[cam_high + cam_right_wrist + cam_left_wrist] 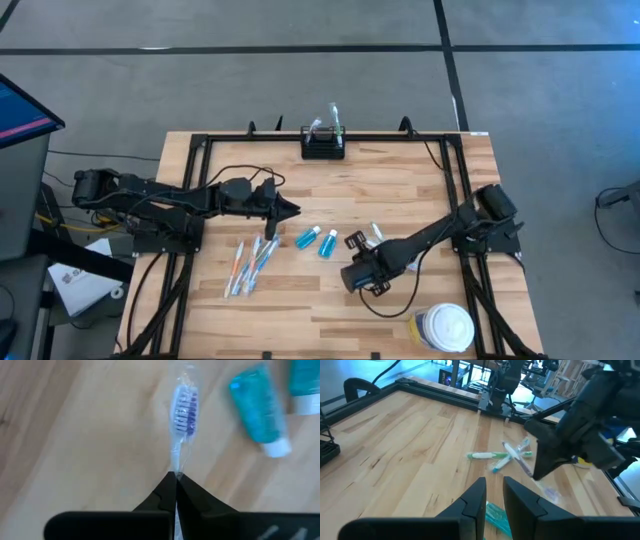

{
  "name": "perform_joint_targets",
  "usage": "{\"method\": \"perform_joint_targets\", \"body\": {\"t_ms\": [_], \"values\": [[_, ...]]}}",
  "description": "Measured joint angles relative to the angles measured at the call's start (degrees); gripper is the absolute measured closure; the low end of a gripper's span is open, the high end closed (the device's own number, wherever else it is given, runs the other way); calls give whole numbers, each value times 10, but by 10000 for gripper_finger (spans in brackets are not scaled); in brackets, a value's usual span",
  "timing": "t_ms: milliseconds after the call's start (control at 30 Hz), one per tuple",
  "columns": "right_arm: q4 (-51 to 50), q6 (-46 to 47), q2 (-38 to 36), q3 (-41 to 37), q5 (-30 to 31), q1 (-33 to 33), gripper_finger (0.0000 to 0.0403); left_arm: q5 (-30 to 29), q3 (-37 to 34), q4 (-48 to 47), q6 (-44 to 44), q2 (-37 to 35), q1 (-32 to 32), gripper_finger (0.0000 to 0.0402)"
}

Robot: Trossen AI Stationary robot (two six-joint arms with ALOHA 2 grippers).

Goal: Pick & Place toothbrushing station
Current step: Put the violet toothbrush into the black wire organizer

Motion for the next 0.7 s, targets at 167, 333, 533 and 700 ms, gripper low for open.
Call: {"method": "perform_joint_targets", "body": {"t_ms": [167,333,533,700], "values": [[9,38,-43,0,34,-1,402,-8,0,1,0,0,0,341],[41,56,-83,0,70,-1,402,-11,0,7,0,0,0,341],[106,54,-116,0,90,-6,402,-12,0,36,1,0,0,341],[152,54,-135,0,138,-13,402,-12,0,67,22,0,0,341]]}}
